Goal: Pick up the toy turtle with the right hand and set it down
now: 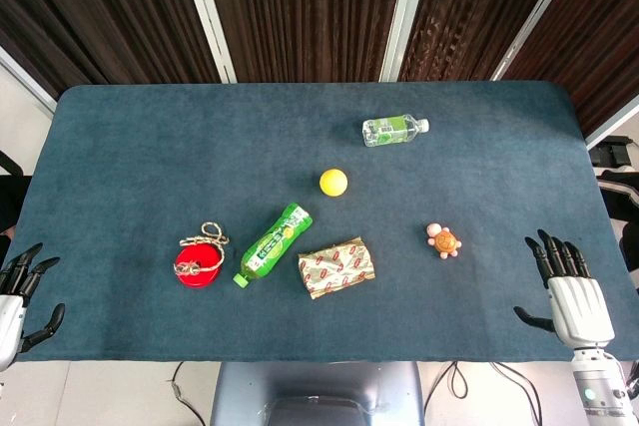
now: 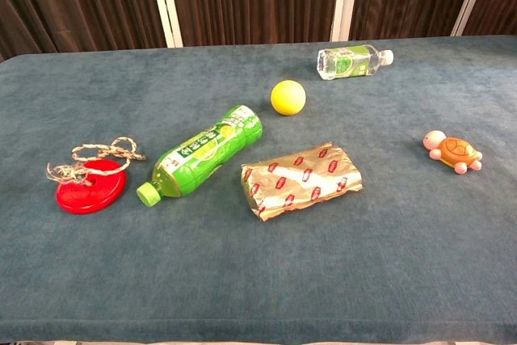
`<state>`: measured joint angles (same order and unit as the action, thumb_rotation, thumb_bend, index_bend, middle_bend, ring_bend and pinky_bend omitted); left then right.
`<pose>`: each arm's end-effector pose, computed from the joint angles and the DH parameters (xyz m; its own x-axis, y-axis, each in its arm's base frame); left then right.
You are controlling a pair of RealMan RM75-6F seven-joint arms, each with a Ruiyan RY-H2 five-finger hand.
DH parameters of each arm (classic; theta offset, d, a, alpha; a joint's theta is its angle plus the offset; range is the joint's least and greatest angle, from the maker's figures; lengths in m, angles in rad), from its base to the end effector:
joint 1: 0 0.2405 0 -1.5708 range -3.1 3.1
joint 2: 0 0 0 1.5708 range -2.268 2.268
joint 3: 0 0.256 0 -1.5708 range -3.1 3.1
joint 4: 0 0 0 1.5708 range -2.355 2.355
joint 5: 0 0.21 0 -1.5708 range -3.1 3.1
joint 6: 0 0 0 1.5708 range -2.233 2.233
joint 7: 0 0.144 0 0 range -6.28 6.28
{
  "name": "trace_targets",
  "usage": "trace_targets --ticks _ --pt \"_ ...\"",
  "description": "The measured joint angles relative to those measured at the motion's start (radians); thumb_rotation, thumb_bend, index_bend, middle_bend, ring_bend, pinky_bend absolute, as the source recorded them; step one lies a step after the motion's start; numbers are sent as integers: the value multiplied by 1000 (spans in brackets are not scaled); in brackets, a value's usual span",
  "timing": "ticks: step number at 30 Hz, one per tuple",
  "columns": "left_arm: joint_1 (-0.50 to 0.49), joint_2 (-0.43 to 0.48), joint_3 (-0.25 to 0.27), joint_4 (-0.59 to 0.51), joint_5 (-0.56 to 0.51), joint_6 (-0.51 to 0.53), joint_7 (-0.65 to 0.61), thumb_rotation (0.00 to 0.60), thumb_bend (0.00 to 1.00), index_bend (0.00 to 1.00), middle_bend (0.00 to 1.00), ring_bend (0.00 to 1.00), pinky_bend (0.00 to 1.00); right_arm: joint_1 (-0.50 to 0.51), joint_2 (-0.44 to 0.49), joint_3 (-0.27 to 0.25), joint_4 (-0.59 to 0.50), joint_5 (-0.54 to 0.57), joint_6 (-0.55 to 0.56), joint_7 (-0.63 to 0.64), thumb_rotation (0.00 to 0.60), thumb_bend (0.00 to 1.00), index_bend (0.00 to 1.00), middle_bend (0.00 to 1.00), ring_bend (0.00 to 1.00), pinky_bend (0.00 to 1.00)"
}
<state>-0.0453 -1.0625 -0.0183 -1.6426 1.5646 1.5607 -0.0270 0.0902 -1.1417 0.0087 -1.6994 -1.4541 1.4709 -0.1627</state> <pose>-0.3055 0.1618 0.1762 0.3973 -0.0263 0.9173 0.9166 -0.0369 -0.3980 -0.3003 -0.1720 0.1388 0.4417 -0.0684 0.8945 -0.8959 0.0185 0.4438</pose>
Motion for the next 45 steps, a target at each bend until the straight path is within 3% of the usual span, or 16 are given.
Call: trace_targets --ticks 3,5,7,14,18,29,45 --pt "-5 1 0 -4 0 -9 4 600 392 191 48 89 224 -3 -8 4 9 -14 14 16 600 46 0 0 46 170" --pt "-7 3 2 -9 0 -15 5 600 392 191 49 89 224 -7 -19 10 27 -24 33 31 600 46 21 0 103 170" --pt "-9 4 2 -11 4 -16 4 600 391 191 50 89 225 -10 -31 19 49 -28 47 41 600 46 75 6 297 207" --pt "-22 7 3 -8 2 -43 0 600 392 195 57 90 227 26 -83 79 142 -27 46 66 600 46 279 206 842 613" --pt "-19 12 7 -12 12 -32 -5 600 390 194 58 89 227 73 -108 110 186 -5 -15 49 600 45 348 276 972 780" --pt "-7 19 18 -7 31 -12 -29 600 389 196 59 91 228 246 -200 166 314 134 -324 55 600 45 415 358 1000 904" --pt "-3 23 22 -5 34 -9 -47 600 391 195 59 96 229 352 -359 161 512 162 -457 133 600 45 450 380 1000 923"
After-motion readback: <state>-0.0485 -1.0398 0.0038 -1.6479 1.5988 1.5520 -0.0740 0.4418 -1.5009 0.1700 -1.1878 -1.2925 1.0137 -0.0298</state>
